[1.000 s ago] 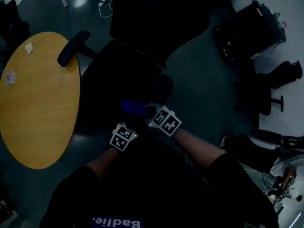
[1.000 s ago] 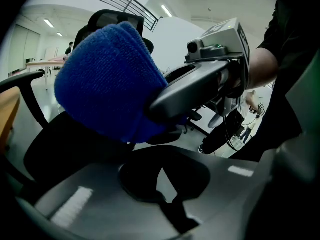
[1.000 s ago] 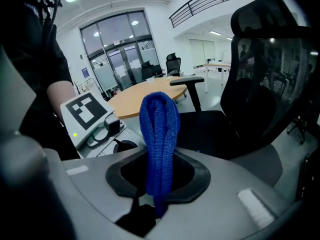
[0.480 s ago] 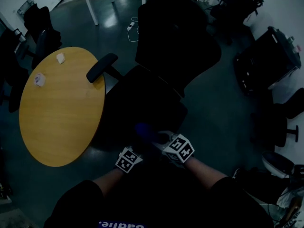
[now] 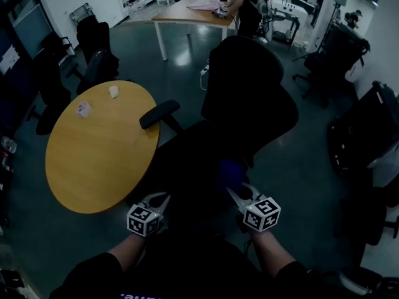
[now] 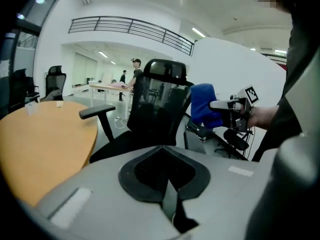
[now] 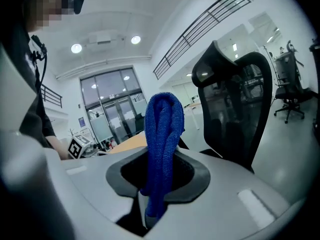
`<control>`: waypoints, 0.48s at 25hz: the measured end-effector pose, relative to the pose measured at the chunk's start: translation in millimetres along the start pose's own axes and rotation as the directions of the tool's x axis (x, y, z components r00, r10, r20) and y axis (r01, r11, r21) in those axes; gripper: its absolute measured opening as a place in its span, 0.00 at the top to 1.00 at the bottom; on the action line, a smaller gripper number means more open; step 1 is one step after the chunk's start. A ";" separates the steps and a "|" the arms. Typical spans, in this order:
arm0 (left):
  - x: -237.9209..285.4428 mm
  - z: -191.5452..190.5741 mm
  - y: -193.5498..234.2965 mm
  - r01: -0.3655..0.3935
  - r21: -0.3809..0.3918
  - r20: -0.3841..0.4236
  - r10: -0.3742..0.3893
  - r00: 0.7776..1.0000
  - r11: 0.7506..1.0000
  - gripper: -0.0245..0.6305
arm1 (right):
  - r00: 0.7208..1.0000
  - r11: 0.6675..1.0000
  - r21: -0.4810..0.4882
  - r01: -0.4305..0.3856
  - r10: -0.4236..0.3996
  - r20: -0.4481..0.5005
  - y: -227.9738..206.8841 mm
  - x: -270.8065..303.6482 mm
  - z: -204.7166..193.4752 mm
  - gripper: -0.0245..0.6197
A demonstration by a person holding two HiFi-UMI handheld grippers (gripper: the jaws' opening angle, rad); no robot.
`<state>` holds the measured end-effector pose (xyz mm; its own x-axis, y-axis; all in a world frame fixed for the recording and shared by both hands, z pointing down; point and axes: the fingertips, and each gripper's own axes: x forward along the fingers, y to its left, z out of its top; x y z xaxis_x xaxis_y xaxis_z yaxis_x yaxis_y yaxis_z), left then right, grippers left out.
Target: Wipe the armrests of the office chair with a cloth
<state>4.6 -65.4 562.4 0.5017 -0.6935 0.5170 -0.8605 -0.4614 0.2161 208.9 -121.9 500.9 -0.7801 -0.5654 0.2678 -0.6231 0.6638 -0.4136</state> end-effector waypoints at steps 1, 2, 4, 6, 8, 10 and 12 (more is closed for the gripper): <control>-4.5 7.6 6.9 -0.027 -0.013 0.021 0.027 0.999 1.000 0.93 | 1.000 1.000 0.001 -0.001 0.001 0.020 -5.4 1.4 9.6 0.83; -9.0 14.8 13.8 -0.052 -0.022 0.038 0.053 0.998 0.998 0.93 | 0.999 1.000 -0.002 -0.004 0.004 0.035 -9.2 3.9 18.2 0.83; -16.9 27.1 27.6 -0.091 -0.033 0.059 0.093 0.994 0.995 0.93 | 0.999 1.000 -0.014 -0.010 0.011 0.053 -13.2 9.9 32.9 0.83; -21.5 38.8 43.2 -0.119 -0.047 0.078 0.122 0.989 0.992 0.93 | 0.998 1.000 -0.028 -0.011 0.012 0.064 -15.2 15.7 46.9 0.83; -22.4 51.7 61.0 -0.138 -0.065 0.100 0.144 0.985 0.988 0.93 | 0.998 0.999 -0.039 -0.002 0.005 0.069 -18.3 22.3 61.8 0.83; -18.4 62.3 81.9 -0.145 -0.085 0.120 0.155 0.981 0.986 0.93 | 0.997 0.998 -0.052 0.019 -0.015 0.069 -23.0 31.1 75.8 0.83; -10.0 70.6 109.7 -0.148 -0.102 0.141 0.161 0.977 0.984 0.93 | 0.997 0.997 -0.064 0.052 -0.048 0.065 -28.3 44.6 87.7 0.83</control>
<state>-88.5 -148.1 522.5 0.3639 -0.8299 0.4229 -0.9296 -0.2951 0.2209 196.6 -208.8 448.2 -0.7439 -0.6275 0.2299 -0.6654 0.6633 -0.3425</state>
